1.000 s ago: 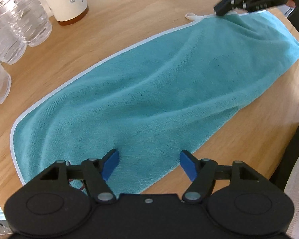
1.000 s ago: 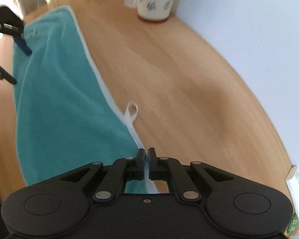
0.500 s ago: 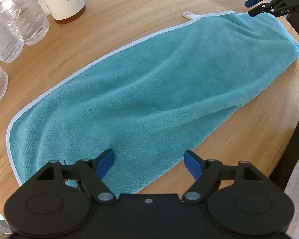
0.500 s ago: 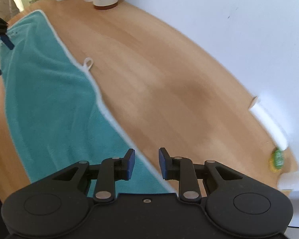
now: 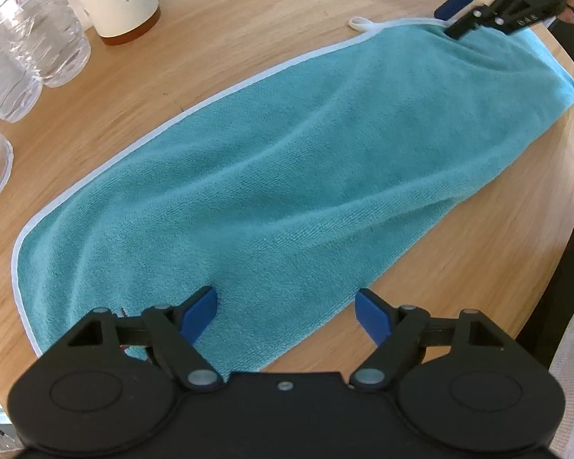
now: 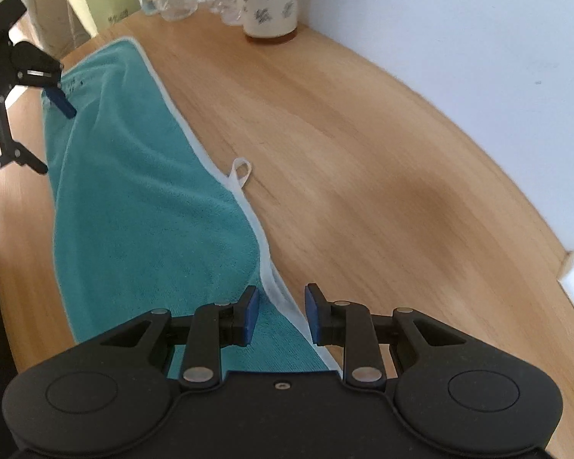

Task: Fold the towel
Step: 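Move both open tools over the folded teal towel to its piped edge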

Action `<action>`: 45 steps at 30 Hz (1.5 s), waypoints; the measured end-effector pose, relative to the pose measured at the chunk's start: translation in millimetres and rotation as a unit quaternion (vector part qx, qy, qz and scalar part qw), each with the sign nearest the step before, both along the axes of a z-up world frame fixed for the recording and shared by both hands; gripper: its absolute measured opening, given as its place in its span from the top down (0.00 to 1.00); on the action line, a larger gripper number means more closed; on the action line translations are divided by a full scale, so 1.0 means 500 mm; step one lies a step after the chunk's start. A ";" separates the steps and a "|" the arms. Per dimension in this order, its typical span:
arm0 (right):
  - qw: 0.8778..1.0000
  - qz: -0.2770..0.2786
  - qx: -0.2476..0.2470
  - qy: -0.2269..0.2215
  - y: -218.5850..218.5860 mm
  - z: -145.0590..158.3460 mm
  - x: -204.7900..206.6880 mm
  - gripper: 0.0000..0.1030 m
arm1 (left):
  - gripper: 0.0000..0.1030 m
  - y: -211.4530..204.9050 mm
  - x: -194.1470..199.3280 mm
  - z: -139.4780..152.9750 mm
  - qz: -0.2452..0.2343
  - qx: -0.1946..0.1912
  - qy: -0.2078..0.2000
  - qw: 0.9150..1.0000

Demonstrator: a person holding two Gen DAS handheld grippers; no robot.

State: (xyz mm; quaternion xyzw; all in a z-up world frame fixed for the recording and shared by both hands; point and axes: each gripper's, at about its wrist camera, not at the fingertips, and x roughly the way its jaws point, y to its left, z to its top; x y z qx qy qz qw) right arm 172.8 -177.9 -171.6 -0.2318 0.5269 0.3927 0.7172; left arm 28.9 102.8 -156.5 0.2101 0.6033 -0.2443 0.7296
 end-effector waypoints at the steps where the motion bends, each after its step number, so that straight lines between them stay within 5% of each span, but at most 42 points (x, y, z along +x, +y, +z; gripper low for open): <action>1: 1.000 0.005 -0.004 0.001 0.002 -0.002 0.000 0.81 | 0.22 -0.002 -0.002 -0.001 -0.006 0.004 0.000 1.000; 2: 1.000 0.003 -0.008 0.003 0.000 0.000 0.004 0.94 | 0.22 -0.003 -0.004 -0.002 -0.011 0.007 0.000 1.000; 8: 1.000 -0.017 -0.015 0.007 -0.012 0.006 0.014 0.93 | 0.22 0.000 -0.005 -0.001 -0.005 -0.003 0.003 1.000; 13: 0.996 -0.019 -0.054 -0.066 -0.006 0.022 -0.015 0.69 | 0.22 0.038 0.005 0.016 0.063 -0.016 0.007 0.998; 18: 0.986 -0.141 -0.028 -0.080 -0.170 0.141 -0.083 0.68 | 0.22 0.123 0.017 0.064 0.134 -0.055 -0.018 0.989; 22: 0.970 -0.238 -0.034 -0.044 -0.316 0.180 -0.190 0.68 | 0.22 0.168 0.038 0.077 0.186 -0.054 -0.041 0.980; 27: 0.987 -0.153 -0.040 -0.002 -0.253 0.142 -0.305 0.68 | 0.22 0.117 0.016 0.092 0.113 -0.050 -0.065 0.990; 33: 0.994 -0.087 -0.064 0.008 -0.181 0.081 -0.343 0.68 | 0.22 0.016 0.017 0.053 0.014 -0.041 -0.040 0.998; 42: 0.993 -0.114 -0.032 0.004 -0.154 0.070 -0.298 0.68 | 0.22 -0.024 0.031 0.000 0.010 -0.052 -0.002 0.999; 45: 0.983 -0.180 -0.022 0.040 -0.183 0.040 -0.272 0.69 | 0.21 -0.011 0.022 -0.006 0.002 -0.059 -0.002 0.998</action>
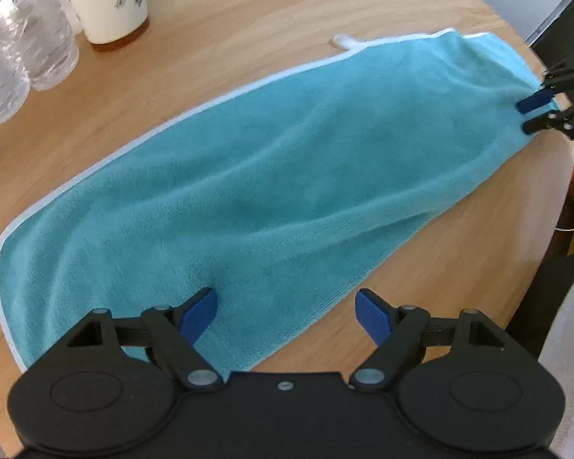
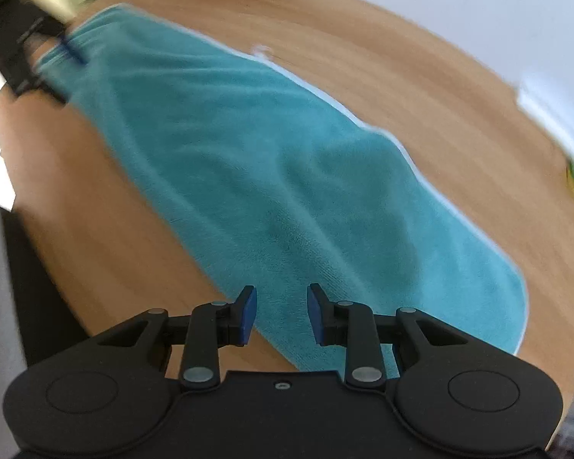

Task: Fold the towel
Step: 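Move both open tools over the folded teal towel to its piped edge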

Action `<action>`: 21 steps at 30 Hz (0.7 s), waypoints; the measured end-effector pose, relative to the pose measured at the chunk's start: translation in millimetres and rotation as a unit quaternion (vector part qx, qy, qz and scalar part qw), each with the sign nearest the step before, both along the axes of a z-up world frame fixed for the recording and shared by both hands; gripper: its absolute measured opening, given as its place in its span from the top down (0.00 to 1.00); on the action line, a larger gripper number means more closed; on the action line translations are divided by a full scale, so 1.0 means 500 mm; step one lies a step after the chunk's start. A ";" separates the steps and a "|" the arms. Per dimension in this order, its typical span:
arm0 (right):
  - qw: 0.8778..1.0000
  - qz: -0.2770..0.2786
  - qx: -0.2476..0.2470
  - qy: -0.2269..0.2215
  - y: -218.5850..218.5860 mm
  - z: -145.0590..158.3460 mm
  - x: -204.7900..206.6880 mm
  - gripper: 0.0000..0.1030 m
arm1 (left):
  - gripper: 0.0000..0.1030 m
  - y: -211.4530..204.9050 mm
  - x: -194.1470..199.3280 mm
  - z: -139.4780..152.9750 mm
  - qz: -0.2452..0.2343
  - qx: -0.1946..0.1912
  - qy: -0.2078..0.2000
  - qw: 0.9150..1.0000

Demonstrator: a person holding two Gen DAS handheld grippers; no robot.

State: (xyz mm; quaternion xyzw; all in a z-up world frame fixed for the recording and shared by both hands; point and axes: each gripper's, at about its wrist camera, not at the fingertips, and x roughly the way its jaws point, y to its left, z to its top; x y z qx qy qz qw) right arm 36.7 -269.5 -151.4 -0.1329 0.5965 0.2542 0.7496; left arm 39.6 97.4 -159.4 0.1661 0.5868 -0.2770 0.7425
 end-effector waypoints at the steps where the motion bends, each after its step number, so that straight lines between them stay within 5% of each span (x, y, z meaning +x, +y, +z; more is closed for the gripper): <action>1: 1.000 -0.011 0.005 0.003 -0.009 -0.002 0.000 0.70 | 0.21 0.000 -0.005 -0.001 -0.007 0.005 -0.002 1.000; 6: 0.999 -0.043 -0.006 0.012 -0.059 0.003 0.000 0.84 | 0.21 0.023 -0.006 -0.003 0.002 0.005 0.013 1.000; 10: 0.998 -0.066 -0.017 0.018 -0.094 0.011 -0.009 0.84 | 0.21 0.038 0.001 -0.003 0.023 0.004 0.030 0.999; 15: 0.997 -0.065 -0.040 0.013 -0.111 0.044 -0.057 0.67 | 0.22 0.121 -0.006 0.037 0.129 -0.042 0.038 0.990; 18: 0.990 -0.141 -0.011 -0.009 -0.195 0.097 -0.090 0.64 | 0.21 0.185 -0.028 0.064 0.181 -0.056 0.016 0.982; 21: 0.981 -0.194 -0.014 -0.022 -0.252 0.107 -0.102 0.51 | 0.21 0.263 -0.049 0.071 0.243 -0.050 0.013 0.969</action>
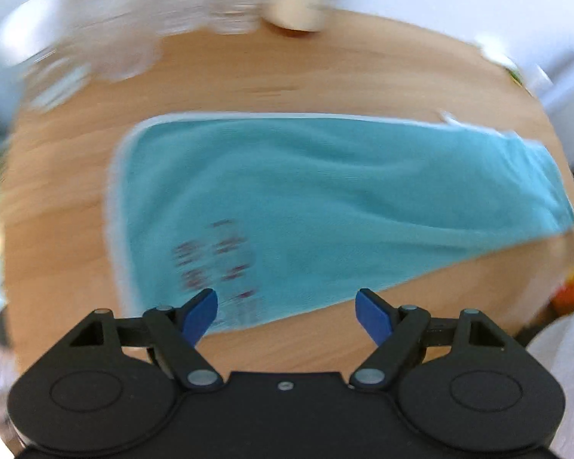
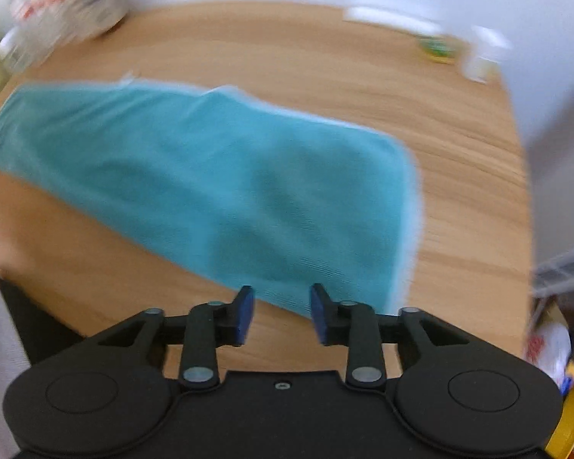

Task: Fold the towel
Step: 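Move both open tools over the folded teal towel to its piped edge, then pinch the piped towel edge with both tools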

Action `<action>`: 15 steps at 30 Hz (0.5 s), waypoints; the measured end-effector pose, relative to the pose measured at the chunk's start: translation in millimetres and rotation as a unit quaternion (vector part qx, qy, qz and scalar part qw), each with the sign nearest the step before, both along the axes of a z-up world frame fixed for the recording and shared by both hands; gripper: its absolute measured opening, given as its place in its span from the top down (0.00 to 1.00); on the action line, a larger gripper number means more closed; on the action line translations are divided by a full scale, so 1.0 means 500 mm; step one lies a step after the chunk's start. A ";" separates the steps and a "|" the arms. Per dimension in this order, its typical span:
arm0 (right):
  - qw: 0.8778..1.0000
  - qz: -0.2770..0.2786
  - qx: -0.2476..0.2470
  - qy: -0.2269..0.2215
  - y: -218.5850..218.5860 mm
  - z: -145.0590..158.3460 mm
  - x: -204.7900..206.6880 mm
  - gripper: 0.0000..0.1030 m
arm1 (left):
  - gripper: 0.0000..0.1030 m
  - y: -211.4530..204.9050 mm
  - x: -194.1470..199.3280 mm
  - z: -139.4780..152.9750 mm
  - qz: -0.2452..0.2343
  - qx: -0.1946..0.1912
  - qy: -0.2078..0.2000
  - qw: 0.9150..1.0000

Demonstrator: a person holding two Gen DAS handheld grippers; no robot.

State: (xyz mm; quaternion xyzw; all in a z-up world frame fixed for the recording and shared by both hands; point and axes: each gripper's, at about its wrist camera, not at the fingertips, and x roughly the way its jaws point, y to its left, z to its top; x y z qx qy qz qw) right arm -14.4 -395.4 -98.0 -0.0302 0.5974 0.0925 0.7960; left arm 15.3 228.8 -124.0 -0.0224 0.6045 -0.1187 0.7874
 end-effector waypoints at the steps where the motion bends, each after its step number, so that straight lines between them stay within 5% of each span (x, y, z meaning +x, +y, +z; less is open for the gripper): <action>1: 1.000 -0.019 -0.003 0.000 -0.021 0.001 -0.005 0.51 | 0.21 0.018 -0.005 0.000 0.012 0.005 0.002 1.000; 9: 0.994 -0.097 0.045 0.032 -0.093 -0.066 0.008 0.51 | 0.21 0.099 -0.020 -0.040 0.048 0.039 0.028 0.998; 15: 0.987 -0.137 0.071 0.032 -0.099 -0.086 0.030 0.51 | 0.21 0.095 -0.004 -0.040 0.067 0.008 0.011 0.998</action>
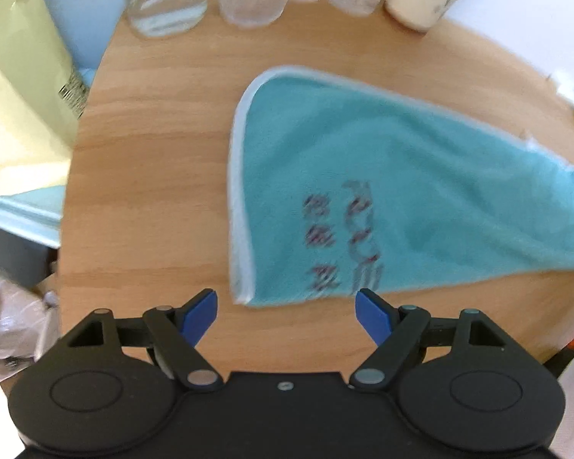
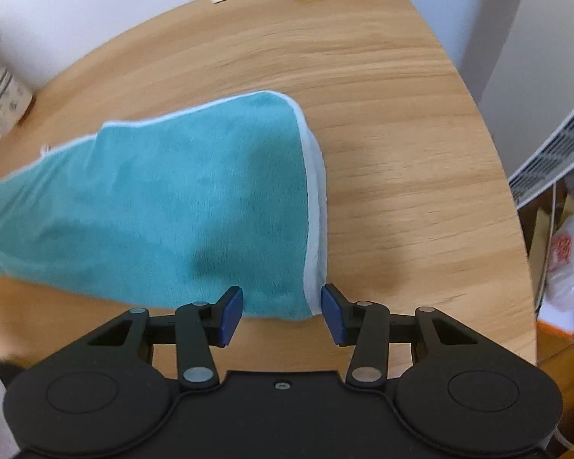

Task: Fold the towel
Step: 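Pinch the piped towel edge with both tools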

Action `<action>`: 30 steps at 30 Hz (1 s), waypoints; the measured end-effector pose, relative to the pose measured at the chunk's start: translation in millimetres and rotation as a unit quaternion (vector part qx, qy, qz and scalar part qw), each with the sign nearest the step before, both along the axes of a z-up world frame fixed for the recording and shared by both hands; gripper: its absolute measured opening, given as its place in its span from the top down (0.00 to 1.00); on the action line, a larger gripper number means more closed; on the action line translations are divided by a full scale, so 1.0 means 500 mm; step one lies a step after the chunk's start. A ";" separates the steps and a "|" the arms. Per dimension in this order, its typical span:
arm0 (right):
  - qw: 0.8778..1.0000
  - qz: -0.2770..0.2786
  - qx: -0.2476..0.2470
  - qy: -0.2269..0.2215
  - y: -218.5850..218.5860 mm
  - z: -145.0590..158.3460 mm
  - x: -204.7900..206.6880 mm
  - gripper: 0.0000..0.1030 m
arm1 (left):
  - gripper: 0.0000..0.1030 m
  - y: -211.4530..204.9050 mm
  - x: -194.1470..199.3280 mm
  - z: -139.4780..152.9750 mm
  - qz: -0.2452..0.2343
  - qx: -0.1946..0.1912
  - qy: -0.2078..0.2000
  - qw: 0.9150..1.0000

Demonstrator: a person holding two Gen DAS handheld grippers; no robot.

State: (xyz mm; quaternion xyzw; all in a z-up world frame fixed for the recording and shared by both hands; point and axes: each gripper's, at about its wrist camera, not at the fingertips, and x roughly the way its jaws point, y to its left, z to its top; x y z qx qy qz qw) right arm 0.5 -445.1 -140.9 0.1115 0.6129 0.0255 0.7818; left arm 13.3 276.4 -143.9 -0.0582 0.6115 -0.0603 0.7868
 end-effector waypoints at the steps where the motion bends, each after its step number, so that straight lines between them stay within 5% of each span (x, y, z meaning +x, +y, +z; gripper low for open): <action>1: 1.000 -0.002 0.000 0.000 0.001 -0.001 0.004 0.51 | 0.21 0.001 0.004 0.001 0.006 -0.002 -0.002 1.000; 6: 1.000 -0.007 -0.001 0.007 0.016 -0.008 0.008 0.51 | 0.25 0.005 0.016 -0.007 0.036 0.000 -0.009 0.999; 7: 1.000 -0.006 -0.004 0.008 0.018 -0.007 0.006 0.51 | 0.32 0.004 0.019 -0.009 0.043 0.001 -0.010 0.999; 8: 1.000 -0.005 -0.005 0.006 0.021 -0.006 0.006 0.51 | 0.51 0.003 0.020 -0.010 0.049 0.008 -0.015 0.999; 10: 1.000 -0.007 -0.006 0.005 0.023 -0.009 0.006 0.51 | 0.58 0.004 0.018 -0.014 0.065 0.014 -0.022 0.998; 12: 1.000 -0.009 -0.012 0.001 0.029 -0.011 0.005 0.72 | 0.65 0.009 0.016 -0.017 0.070 0.006 -0.021 0.997; 15: 1.000 -0.002 -0.030 0.000 0.033 -0.012 0.001 0.87 | 0.76 0.012 0.017 -0.014 0.067 0.011 -0.020 0.997; 18: 0.999 0.010 -0.041 -0.002 0.039 -0.009 -0.004 0.90 | 0.88 0.011 0.017 -0.012 0.055 0.029 -0.025 0.998; 30: 0.996 -0.008 -0.092 -0.006 0.026 -0.010 -0.008 0.95 | 0.93 0.026 0.023 -0.008 0.036 0.076 -0.022 0.996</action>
